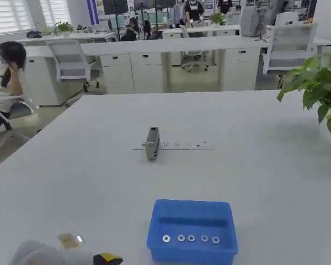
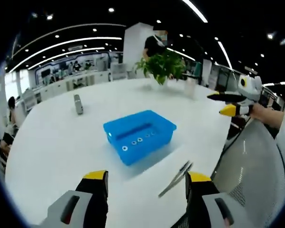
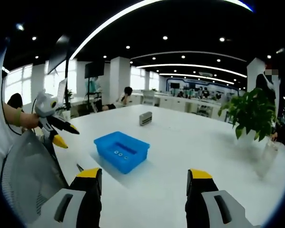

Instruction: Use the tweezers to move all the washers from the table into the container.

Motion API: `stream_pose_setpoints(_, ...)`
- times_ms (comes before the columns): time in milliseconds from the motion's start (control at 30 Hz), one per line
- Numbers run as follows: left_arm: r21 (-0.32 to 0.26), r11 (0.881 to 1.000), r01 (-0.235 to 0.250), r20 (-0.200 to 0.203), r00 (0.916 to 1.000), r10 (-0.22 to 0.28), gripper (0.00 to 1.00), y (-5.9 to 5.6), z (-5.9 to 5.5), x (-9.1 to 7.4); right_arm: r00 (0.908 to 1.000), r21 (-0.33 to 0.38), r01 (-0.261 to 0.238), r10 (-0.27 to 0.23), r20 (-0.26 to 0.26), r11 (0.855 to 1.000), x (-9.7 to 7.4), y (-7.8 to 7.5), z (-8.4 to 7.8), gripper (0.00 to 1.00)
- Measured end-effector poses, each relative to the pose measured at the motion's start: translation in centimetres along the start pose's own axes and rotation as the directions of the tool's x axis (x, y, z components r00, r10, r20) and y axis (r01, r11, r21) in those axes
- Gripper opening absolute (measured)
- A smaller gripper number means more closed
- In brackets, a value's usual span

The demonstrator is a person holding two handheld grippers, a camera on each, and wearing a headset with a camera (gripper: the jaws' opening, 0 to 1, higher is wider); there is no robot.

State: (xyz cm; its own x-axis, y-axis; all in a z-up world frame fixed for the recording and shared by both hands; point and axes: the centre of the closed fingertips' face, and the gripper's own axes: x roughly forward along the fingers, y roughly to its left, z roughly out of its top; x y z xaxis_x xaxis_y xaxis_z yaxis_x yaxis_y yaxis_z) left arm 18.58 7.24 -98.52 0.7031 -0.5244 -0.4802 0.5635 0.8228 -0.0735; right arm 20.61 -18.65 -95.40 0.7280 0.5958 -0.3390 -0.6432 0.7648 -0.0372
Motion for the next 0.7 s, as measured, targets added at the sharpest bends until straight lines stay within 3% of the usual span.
stream_pose_setpoints(33, -0.017, 0.999, -0.033, 0.062, 0.9975, 0.034, 0.7, 0.4, 1.0, -0.6, 1.0, 0.008, 0.002, -0.002, 0.003, 1.0, 0.0, -0.1, 0.0, 0.72)
stream_pose_setpoints(67, -0.044, 0.997, -0.062, 0.129, 0.9893, 0.067, 0.72, 0.6, 1.9, -1.2, 0.9999, 0.013, 0.005, -0.005, 0.009, 1.0, -0.1, -0.2, 0.1, 0.74)
stream_pose_setpoints(100, -0.059, 0.995, -0.078, 0.165, 0.9825, 0.086, 0.75, 0.7, 2.5, -1.6, 0.9997, 0.017, 0.01, -0.01, 0.022, 1.0, -0.1, -0.3, 0.3, 0.77)
stream_pose_setpoints(200, -0.078, 0.984, -0.157, 0.289, 0.9415, 0.173, 0.9, 1.6, 4.4, -2.8, 0.9971, 0.019, 0.031, -0.032, 0.069, 0.999, -0.1, -0.5, 1.2, 0.88)
stream_pose_setpoints(267, -0.093, 0.975, -0.201, 0.355, 0.9081, 0.222, 0.98, 2.1, 5.5, -3.7, 0.9953, 0.003, 0.05, -0.051, 0.082, 0.999, -0.1, -0.8, 1.4, 0.94)
stream_pose_setpoints(333, -0.11, 0.973, -0.204, 0.449, 0.8628, 0.232, 0.99, 2.2, 7.0, -4.8, 0.9928, -0.006, 0.068, -0.067, 0.099, 0.998, -0.2, -1.0, 1.8, 0.99)
stream_pose_setpoints(367, -0.119, 0.972, -0.2, 0.467, 0.8529, 0.233, 0.99, 2.3, 7.2, -5.0, 0.9915, -0.008, 0.072, -0.071, 0.109, 0.997, -0.3, -1.1, 1.9, 0.99)
stream_pose_setpoints(400, -0.165, 0.97, -0.179, 0.528, 0.8145, 0.24, 0.99, 2.5, 8.0, -5.6, 0.9893, -0.008, 0.081, -0.079, 0.123, 0.997, -0.4, -1.1, 2.2, 0.99)
stream_pose_setpoints(433, -0.186, 0.968, -0.167, 0.547, 0.801, 0.243, 0.99, 2.7, 8.2, -5.8, 0.9875, -0.014, 0.089, -0.086, 0.132, 0.996, -0.5, -1.3, 2.4, 0.99)
stream_pose_setpoints(467, -0.207, 0.965, -0.16, 0.55, 0.7969, 0.25, 0.99, 2.9, 8.1, -6.0, 0.9855, -0.015, 0.098, -0.095, 0.141, 0.995, -0.6, -1.4, 2.6, 0.99)
stream_pose_setpoints(533, -0.2, 0.961, -0.192, 0.531, 0.8024, 0.271, 0.99, 3.3, 7.7, -5.9, 0.9835, -0.004, 0.106, -0.104, 0.148, 0.994, -0.7, -1.6, 2.7, 0.99)
stream_pose_setpoints(700, -0.169, 0.955, -0.242, 0.473, 0.8302, 0.294, 0.99, 3.7, 6.7, -5.2, 0.9829, 0.024, 0.116, -0.118, 0.141, 0.993, -0.7, -1.8, 2.5, 0.99)
